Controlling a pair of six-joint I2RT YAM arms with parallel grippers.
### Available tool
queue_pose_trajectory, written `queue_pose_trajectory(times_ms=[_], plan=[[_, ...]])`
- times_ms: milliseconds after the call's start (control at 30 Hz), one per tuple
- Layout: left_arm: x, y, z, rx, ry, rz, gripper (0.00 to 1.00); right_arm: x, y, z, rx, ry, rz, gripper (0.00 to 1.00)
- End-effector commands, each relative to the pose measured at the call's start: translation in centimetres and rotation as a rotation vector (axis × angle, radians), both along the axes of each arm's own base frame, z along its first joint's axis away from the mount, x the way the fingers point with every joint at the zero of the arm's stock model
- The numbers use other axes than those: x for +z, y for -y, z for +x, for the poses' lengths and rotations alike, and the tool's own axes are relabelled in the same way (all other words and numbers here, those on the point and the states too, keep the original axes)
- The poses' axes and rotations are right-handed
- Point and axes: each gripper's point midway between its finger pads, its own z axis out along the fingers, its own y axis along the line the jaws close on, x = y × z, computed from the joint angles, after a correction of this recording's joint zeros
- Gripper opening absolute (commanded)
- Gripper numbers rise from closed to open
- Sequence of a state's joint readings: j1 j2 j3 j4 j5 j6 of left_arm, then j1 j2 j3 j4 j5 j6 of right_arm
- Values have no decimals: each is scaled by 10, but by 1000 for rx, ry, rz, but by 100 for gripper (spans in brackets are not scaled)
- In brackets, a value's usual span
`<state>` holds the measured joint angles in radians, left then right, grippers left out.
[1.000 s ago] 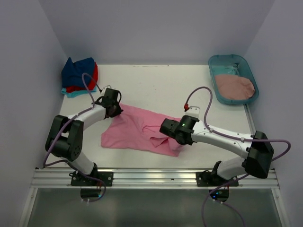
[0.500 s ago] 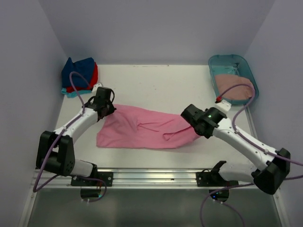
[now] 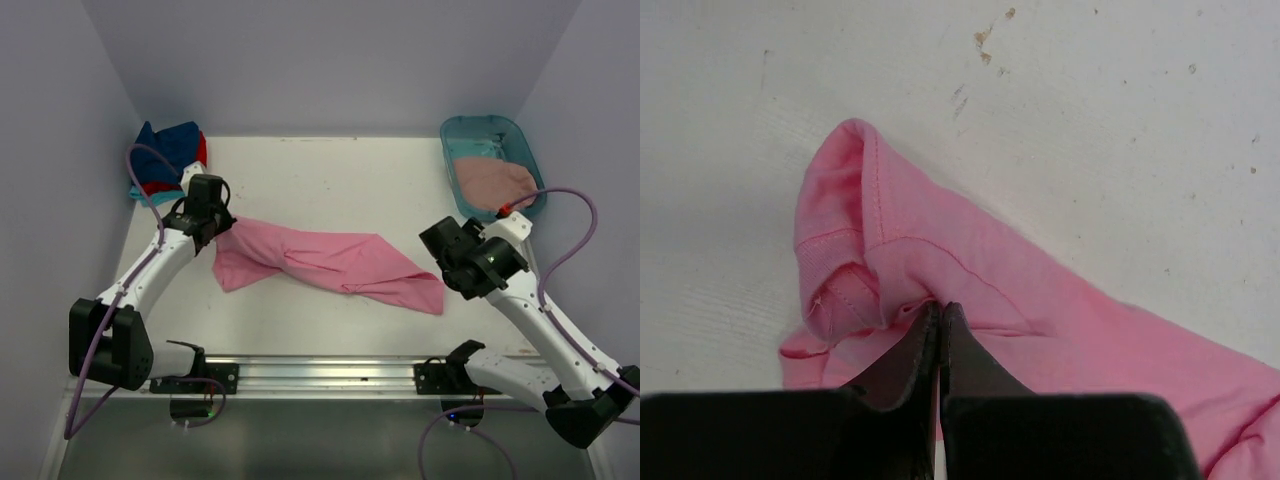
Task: Fold and stack the t-shirts
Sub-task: Flatten out the tshirt
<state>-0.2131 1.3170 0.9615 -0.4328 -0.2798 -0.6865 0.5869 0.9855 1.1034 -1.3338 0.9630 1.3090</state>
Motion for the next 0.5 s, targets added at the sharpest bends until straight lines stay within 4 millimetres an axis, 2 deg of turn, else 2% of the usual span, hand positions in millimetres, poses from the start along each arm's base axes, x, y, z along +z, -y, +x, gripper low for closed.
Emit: queue_pose_trajectory(times_ms=[0,100,200,233,300,333,367,467], plan=[[21,-1,10,-15,47,1,0,-12,21,-30,31,-191,-139,72],[24,3,11,-35,55,-9,0,-11,9,-18,100,-182,-120,72],[26,5,12,-45,61,-15,0,-22,-27,6,270,-170,-33,68],[26,5,12,-46,59,-16,0,-29,-52,20,349,-142,49,68],[25,6,13,-46,57,-18,0,-44,-75,32,456,-190,62,65],[23,6,12,-47,51,-18,0,-49,-97,47,530,-159,112,65],[23,7,12,-51,52,-21,0,-68,-123,48,646,-237,162,64],[21,8,11,-53,45,-26,0,-87,-165,59,783,-283,228,61]])
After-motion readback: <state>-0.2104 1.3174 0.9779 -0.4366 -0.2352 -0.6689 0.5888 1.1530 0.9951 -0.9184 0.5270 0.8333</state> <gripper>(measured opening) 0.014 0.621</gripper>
